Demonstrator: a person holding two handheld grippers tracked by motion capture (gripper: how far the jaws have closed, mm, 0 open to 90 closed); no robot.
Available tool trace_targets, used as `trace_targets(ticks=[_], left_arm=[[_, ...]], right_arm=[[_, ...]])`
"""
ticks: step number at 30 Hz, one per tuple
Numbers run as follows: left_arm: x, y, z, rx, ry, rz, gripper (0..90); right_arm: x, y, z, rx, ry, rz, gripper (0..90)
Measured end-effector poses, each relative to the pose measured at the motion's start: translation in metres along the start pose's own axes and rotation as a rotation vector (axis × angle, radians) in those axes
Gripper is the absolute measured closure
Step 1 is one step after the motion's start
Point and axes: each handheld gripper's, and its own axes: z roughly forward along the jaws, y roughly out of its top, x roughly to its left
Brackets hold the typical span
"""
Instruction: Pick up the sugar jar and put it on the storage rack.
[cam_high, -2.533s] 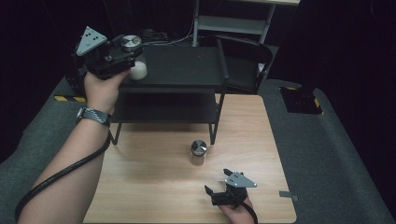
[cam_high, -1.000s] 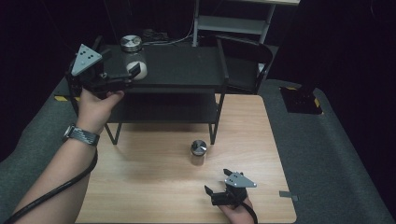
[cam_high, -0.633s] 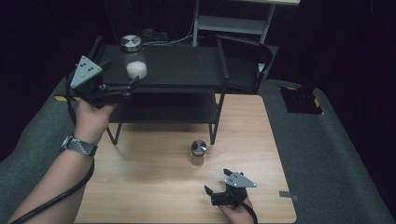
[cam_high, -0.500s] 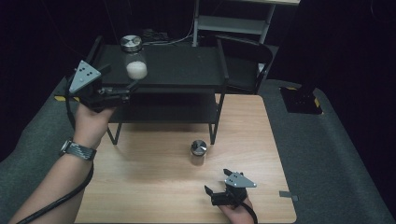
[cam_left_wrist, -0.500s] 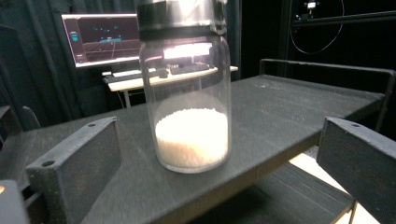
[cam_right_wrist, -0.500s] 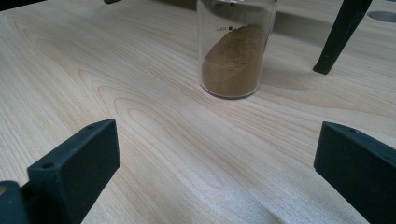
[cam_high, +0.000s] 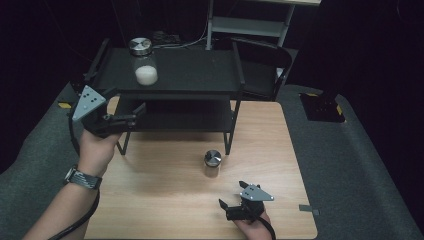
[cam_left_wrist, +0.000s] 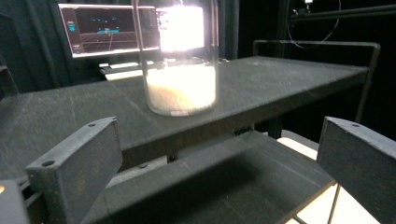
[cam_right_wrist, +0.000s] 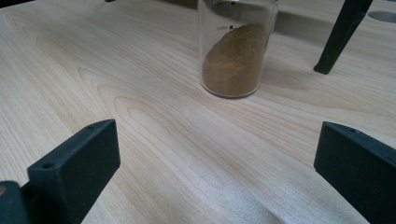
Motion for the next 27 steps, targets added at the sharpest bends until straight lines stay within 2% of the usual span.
trace_targets(ticks=[5,10,18,23,24,25,27], left_arm=[[-0.002,-0.012,-0.003,0.017,-0.015,-0.002,0.3],[-0.004,-0.029,-0.006,0.046,-0.048,0.001,0.3],[-0.012,-0.054,-0.011,0.073,-0.056,-0.001,0.3],[-0.016,-0.066,-0.013,0.097,-0.069,0.013,0.3],[-0.017,-0.071,-0.014,0.108,-0.074,0.009,0.3],[-0.019,-0.082,-0.018,0.129,-0.087,-0.007,0.3],[-0.019,-0.082,-0.018,0.129,-0.087,-0.007,0.3]], right_arm=[[0.0,0.0,0.0,-0.001,0.0,0.003,0.0],[-0.001,0.0,0.0,0.001,0.002,0.002,0.0],[0.0,0.0,0.0,0.001,0.0,0.005,0.0],[0.0,0.0,0.0,0.002,0.0,0.004,0.0],[0.0,0.0,0.0,0.002,0.0,0.004,0.0],[0.0,0.0,0.0,0.003,0.0,0.004,0.0],[-0.001,0.0,0.0,0.003,0.001,0.004,0.0]])
